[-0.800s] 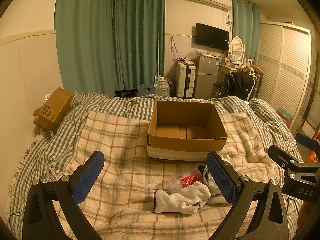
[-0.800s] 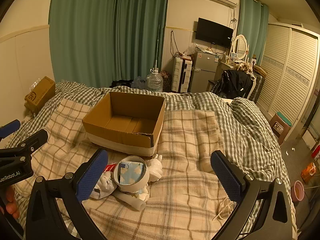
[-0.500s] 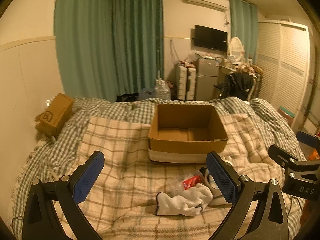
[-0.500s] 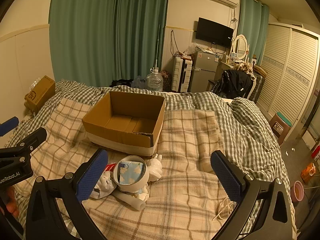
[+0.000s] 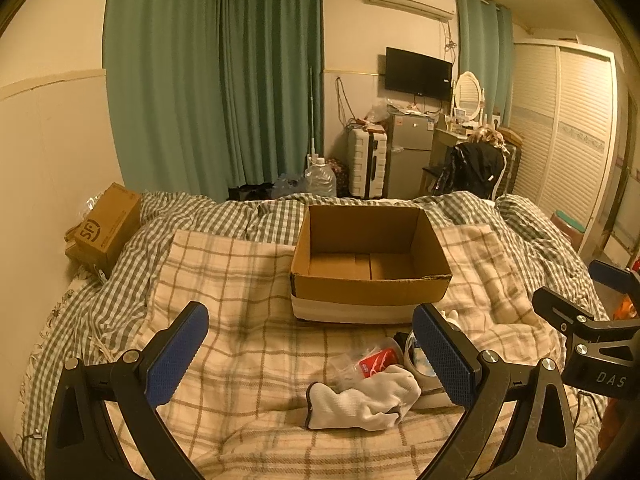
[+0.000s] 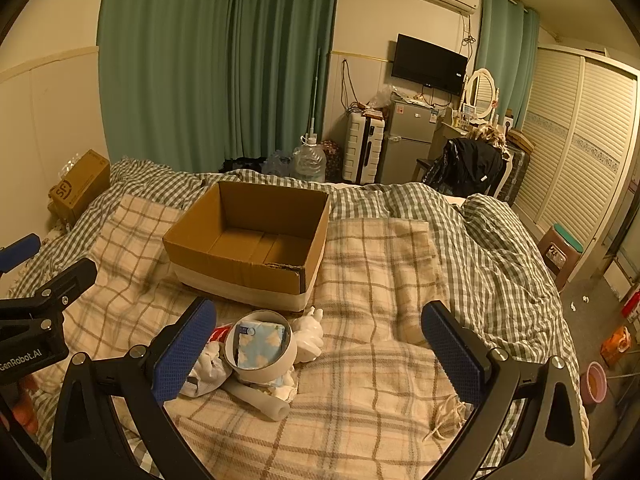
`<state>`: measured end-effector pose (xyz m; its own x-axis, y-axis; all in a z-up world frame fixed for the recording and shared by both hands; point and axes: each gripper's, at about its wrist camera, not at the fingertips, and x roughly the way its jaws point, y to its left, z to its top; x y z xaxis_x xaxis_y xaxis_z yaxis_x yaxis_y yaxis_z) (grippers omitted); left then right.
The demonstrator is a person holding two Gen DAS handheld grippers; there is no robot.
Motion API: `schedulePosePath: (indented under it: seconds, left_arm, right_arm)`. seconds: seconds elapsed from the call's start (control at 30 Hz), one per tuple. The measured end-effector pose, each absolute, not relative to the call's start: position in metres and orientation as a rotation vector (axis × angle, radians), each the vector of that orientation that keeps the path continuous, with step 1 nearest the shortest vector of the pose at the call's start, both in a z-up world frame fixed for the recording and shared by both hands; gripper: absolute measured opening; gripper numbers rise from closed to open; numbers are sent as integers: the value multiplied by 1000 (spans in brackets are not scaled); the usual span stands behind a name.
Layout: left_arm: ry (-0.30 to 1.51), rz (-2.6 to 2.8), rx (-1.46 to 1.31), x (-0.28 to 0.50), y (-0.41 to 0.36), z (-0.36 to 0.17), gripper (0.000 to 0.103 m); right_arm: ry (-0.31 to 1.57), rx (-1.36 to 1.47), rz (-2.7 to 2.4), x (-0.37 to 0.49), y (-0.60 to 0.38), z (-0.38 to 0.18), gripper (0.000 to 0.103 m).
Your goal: Organize objects
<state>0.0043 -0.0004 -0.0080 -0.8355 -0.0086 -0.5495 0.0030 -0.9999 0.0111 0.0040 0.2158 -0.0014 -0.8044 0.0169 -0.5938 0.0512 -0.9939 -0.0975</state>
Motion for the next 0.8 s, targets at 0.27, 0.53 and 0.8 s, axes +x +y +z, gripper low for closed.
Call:
schedulePosePath:
  seconds: [0.27, 0.53, 0.8]
  left_arm:
    - [-27, -2994, 921, 3, 1, -10, 103]
    - [-24, -2986, 923, 3, 1, -12, 103]
    - [11, -2969, 935, 3, -2, -14, 103]
  right_arm:
    - [168, 978, -2961, 4, 215, -1, 103]
    - [171, 980, -2959, 4, 215, -1, 103]
    - [171, 976, -2935, 4, 213, -4, 103]
